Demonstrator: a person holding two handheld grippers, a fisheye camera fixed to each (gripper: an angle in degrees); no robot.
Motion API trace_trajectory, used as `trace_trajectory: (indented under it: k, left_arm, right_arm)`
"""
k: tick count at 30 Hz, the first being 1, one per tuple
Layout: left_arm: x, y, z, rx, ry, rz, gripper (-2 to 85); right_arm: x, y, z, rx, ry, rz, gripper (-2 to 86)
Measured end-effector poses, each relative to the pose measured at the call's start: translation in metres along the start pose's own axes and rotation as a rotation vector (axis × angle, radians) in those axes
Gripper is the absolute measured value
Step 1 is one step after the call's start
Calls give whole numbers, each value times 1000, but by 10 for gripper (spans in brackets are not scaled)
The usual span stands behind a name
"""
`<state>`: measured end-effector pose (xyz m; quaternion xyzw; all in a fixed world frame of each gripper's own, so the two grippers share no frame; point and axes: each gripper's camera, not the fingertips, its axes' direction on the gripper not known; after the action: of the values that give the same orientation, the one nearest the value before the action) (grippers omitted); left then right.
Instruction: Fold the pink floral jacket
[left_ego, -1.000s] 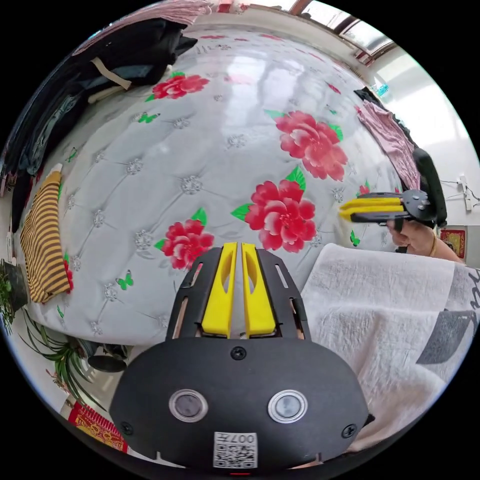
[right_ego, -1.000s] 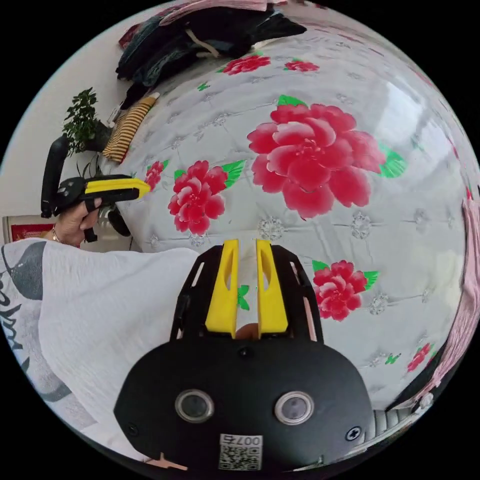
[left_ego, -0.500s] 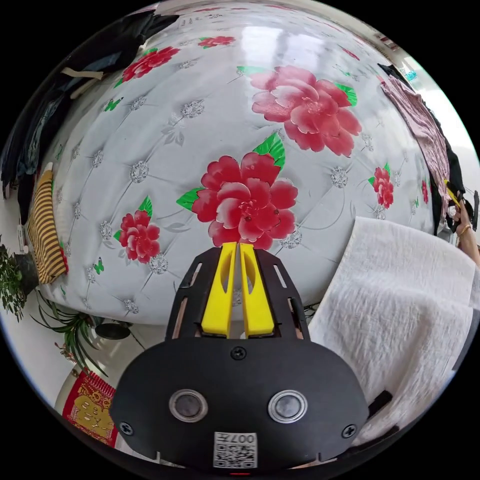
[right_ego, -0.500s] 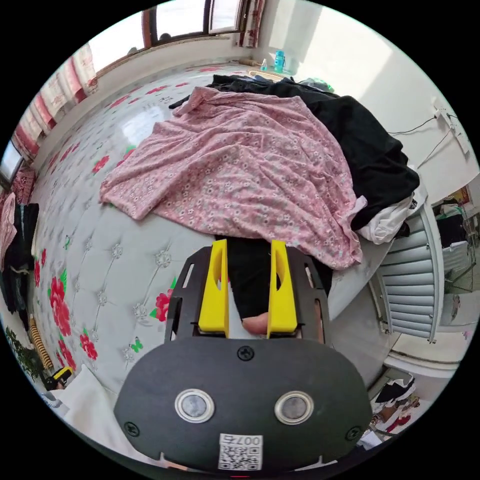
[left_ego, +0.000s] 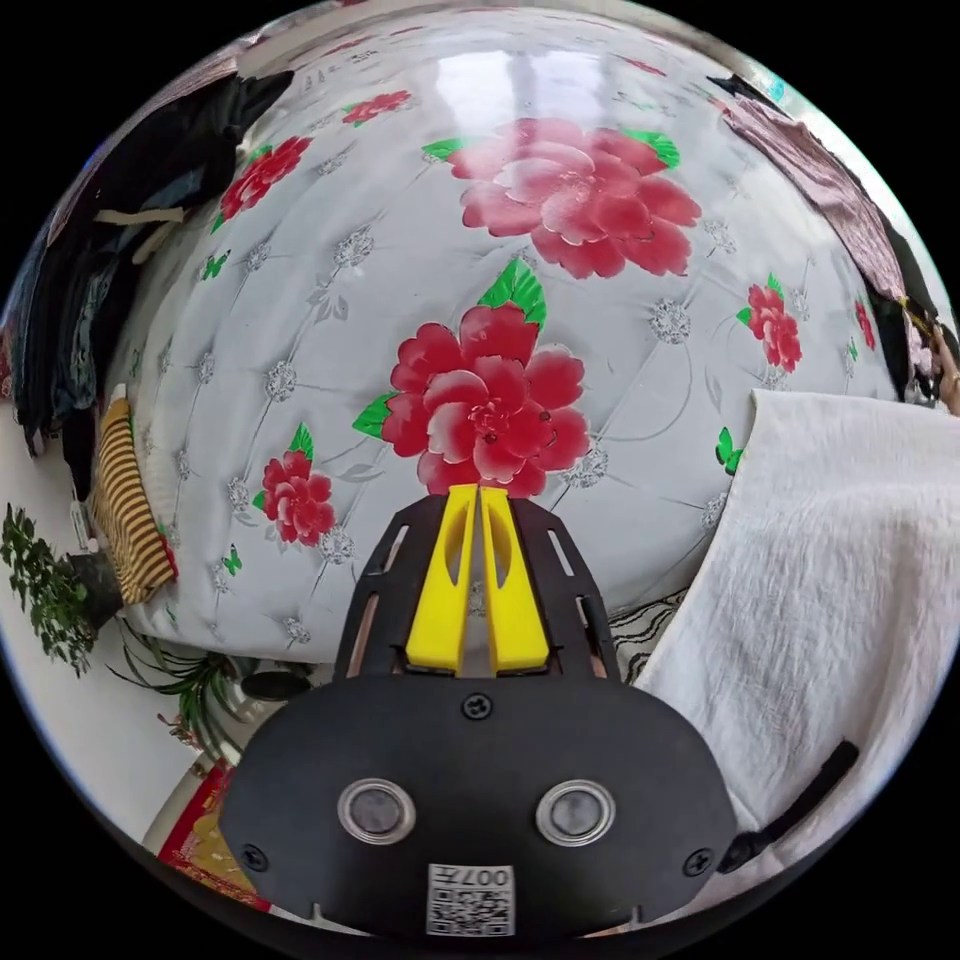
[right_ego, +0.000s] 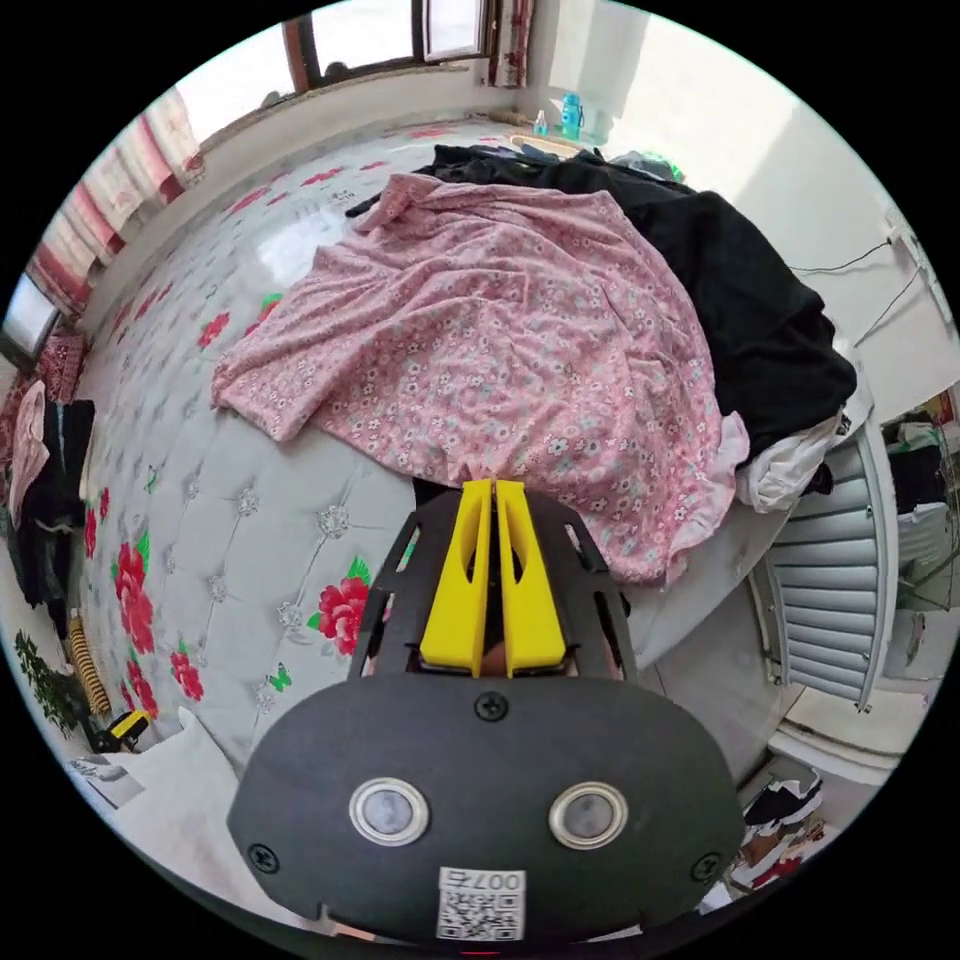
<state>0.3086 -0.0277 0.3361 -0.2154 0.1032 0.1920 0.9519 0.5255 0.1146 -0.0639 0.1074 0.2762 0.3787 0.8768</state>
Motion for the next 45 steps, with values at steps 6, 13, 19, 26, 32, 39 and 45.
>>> trace_trajectory:
  k: [6, 13, 19, 26, 32, 39, 45]
  left_arm:
    - [-3, 19, -36, 270, 174, 112, -1]
    - [-11, 65, -92, 543, 315, 342, 88]
    - [-93, 125, -71, 522, 321, 149, 104]
    - [-199, 232, -46, 509, 209, -158, 90]
    - [-239, 296, -26, 476, 210, -219, 98]
    - [-210, 259, 8, 411, 413, -60, 28]
    - [-205, 262, -45, 601, 503, 4, -8]
  right_arm:
    - [-108, 59, -81, 172, -288, -287, -2]
    - [-316, 144, -118, -18, -858, -843, -2]
    - [-410, 216, -130, -141, -1010, -1158, 9]
    - [-323, 205, -79, -129, -806, -824, 37]
    - [-297, 251, -54, -185, -633, -801, 51]
    - [-374, 304, -10, -247, -569, -1024, 67]
    - [-393, 326, 9, -270, -363, -1077, 13]
